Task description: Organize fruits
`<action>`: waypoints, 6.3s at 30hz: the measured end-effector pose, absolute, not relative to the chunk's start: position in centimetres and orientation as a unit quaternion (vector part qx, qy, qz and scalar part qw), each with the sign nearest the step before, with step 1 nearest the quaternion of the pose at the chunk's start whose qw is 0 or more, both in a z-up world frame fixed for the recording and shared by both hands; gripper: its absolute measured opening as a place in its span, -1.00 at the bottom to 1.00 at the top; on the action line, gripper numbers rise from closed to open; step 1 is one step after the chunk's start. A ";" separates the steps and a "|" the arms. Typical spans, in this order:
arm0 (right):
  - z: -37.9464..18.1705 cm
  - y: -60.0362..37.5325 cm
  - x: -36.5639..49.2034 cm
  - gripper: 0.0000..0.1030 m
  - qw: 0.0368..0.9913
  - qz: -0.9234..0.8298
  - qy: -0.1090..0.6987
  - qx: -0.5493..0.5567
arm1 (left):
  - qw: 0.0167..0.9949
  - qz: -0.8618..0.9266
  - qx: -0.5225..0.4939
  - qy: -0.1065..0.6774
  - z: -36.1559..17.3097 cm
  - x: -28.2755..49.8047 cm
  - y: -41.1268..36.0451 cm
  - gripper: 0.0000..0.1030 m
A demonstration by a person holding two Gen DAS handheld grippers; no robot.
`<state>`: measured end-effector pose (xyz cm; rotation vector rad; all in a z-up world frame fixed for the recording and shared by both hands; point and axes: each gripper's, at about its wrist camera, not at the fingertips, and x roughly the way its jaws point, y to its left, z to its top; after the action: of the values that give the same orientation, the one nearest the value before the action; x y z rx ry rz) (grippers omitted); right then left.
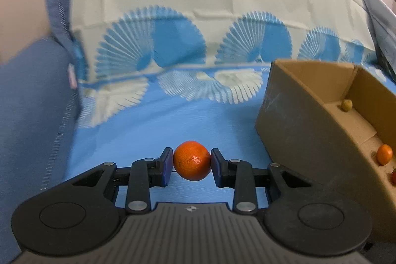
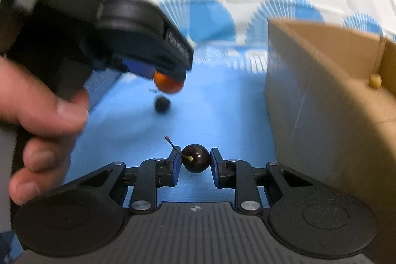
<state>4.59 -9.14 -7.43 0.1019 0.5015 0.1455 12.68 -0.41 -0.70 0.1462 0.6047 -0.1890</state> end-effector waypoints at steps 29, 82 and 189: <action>7.3 -30.9 -9.0 -0.49 0.999 0.009 0.052 -0.010 | 0.970 -0.150 0.047 0.184 4.0 -2.9 -8.0 -0.28; 5.8 -30.8 -7.5 -0.49 0.997 -0.026 0.068 -0.040 | 0.832 -0.136 -0.067 0.534 -6.5 6.6 -6.5 -0.27; 5.5 -22.7 -4.4 -0.32 0.987 0.040 0.108 0.110 | 0.983 -0.060 -0.019 0.174 8.2 -1.2 2.2 -0.52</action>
<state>-4.41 -22.66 5.47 0.2211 0.2172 0.0801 -1.17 2.23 8.16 -0.0384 0.3503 -0.1211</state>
